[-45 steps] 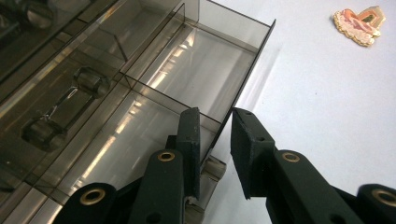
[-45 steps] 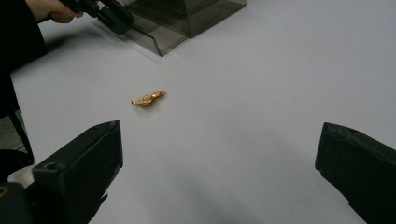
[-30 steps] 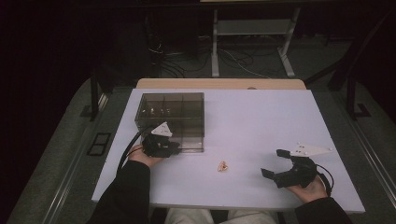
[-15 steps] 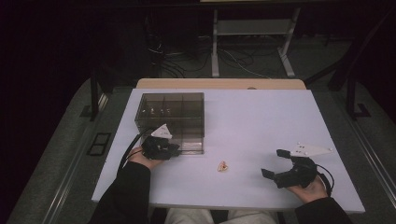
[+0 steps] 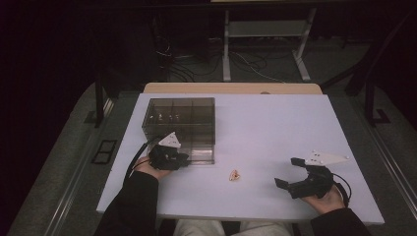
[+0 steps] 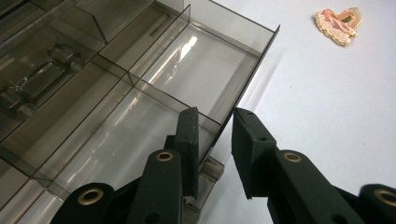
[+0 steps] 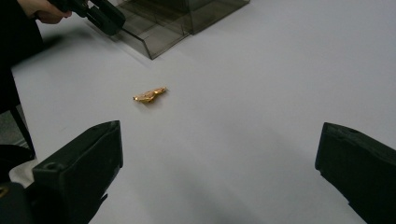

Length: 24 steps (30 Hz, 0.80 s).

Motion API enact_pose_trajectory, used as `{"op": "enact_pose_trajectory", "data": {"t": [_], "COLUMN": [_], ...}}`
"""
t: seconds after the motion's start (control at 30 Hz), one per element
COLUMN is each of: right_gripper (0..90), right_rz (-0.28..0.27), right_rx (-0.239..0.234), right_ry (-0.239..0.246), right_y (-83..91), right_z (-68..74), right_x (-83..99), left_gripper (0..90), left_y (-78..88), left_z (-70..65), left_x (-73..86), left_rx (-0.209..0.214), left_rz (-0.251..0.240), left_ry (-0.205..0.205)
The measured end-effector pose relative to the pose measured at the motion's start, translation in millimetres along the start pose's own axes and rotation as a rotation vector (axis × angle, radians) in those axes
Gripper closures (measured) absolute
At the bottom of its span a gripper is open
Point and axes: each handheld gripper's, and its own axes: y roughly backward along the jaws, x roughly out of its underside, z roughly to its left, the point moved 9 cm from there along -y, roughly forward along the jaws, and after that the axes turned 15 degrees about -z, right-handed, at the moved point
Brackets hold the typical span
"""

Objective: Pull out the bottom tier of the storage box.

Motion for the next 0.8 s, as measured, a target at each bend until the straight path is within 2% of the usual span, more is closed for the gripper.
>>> {"op": "enact_pose_trajectory", "data": {"t": [0.2, 0.37, 0.67, 0.8], "right_gripper": [0.5, 0.5, 0.5, 0.5], "right_rz": [0.001, 0.0, 0.001, 0.001], "right_rx": [0.0, 0.0, 0.0, -0.001], "right_ry": [0.0, 0.0, -0.001, 0.0], "right_y": [-0.1, 0.1, 0.5, 0.8], "right_z": [0.2, 0.1, 0.2, 0.2], "right_x": [0.2, -0.1, -0.1, -0.2], "left_gripper": [70.7, 63.3, 47.0, 41.3], "left_y": [0.4, 2.7, 10.4, 13.6], "left_z": [-0.6, 0.5, -1.4, -4.4], "left_x": [0.1, 1.0, -9.1, -15.1], "left_rx": [0.011, 0.005, 0.011, 0.027], "left_rz": [-0.004, -0.002, -0.064, -0.104], "left_ry": [0.007, 0.032, 0.072, 0.098]}}
